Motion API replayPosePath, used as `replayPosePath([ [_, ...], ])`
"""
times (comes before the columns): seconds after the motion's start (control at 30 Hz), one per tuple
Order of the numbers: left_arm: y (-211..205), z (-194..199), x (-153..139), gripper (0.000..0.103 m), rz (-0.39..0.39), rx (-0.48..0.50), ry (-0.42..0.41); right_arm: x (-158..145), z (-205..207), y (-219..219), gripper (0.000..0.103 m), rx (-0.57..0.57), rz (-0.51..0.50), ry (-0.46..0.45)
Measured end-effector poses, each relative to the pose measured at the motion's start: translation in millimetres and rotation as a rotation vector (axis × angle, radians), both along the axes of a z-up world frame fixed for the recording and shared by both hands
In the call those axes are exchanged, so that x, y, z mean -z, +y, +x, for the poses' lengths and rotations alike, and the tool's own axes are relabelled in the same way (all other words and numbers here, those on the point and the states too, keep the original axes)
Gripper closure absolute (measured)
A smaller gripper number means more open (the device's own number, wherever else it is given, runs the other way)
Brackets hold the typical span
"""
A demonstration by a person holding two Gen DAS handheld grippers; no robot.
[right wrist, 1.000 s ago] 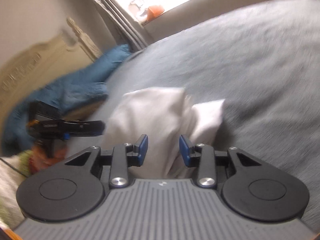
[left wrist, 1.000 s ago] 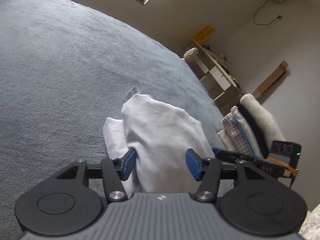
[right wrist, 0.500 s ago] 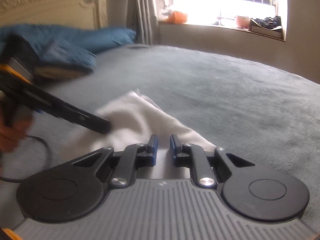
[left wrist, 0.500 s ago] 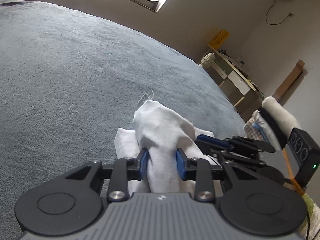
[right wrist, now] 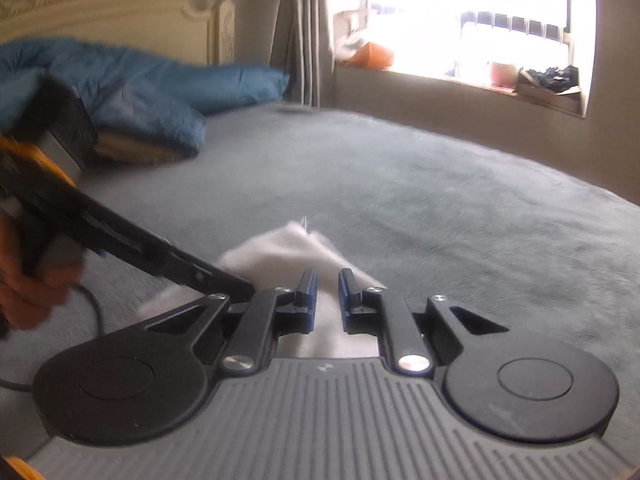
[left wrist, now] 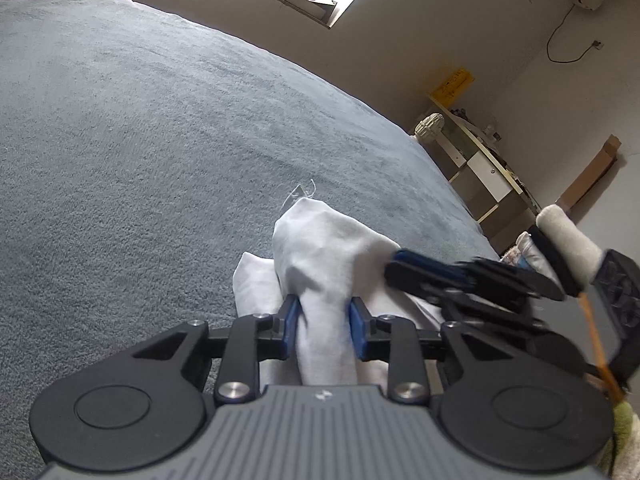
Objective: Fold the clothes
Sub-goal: 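Pinch the folded shirt with the left gripper while the right gripper presses it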
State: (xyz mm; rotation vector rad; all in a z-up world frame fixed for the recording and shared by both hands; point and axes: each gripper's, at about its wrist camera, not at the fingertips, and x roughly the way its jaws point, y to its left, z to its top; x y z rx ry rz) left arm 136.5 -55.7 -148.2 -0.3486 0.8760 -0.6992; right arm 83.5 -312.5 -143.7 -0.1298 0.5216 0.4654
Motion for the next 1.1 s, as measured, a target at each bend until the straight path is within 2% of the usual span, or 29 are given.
replayPosePath([
  [0.13,6,-3,2,0.076,0.013,-0.010,0.016,18,24,-1,0.092,0.006,0.050,0.076],
  [0.23,12,-6,-5,0.074,0.018,-0.015,0.016,19,22,-1,0.092,0.000,0.050,0.082],
  [0.37,20,-12,-32,0.071,0.024,-0.044,-0.097,8,12,-7,0.092,0.016,0.049,0.056],
  [0.43,20,-13,-47,0.071,0.007,-0.039,-0.151,-3,6,-15,0.092,0.040,0.093,0.038],
  [0.53,5,-14,-58,0.071,-0.001,0.020,-0.188,-13,-4,-31,0.092,0.084,0.172,0.041],
  [0.6,-10,-11,-56,0.071,0.016,0.055,-0.191,-12,-3,-36,0.092,0.103,0.184,0.058],
  [0.7,-30,-2,-37,0.071,0.098,0.053,-0.205,-4,2,-36,0.092,0.123,0.162,0.087],
  [0.83,-36,9,-11,0.081,0.158,0.046,-0.206,24,18,-42,0.093,0.181,0.146,0.159],
  [0.93,-34,10,-8,0.081,0.129,0.046,-0.189,38,24,-52,0.096,0.205,0.186,0.198],
  [1.03,-30,12,-2,0.081,0.112,0.040,-0.163,45,23,-55,0.096,0.216,0.184,0.202],
  [1.1,-29,12,1,0.081,0.110,0.040,-0.161,39,20,-61,0.096,0.224,0.191,0.180],
])
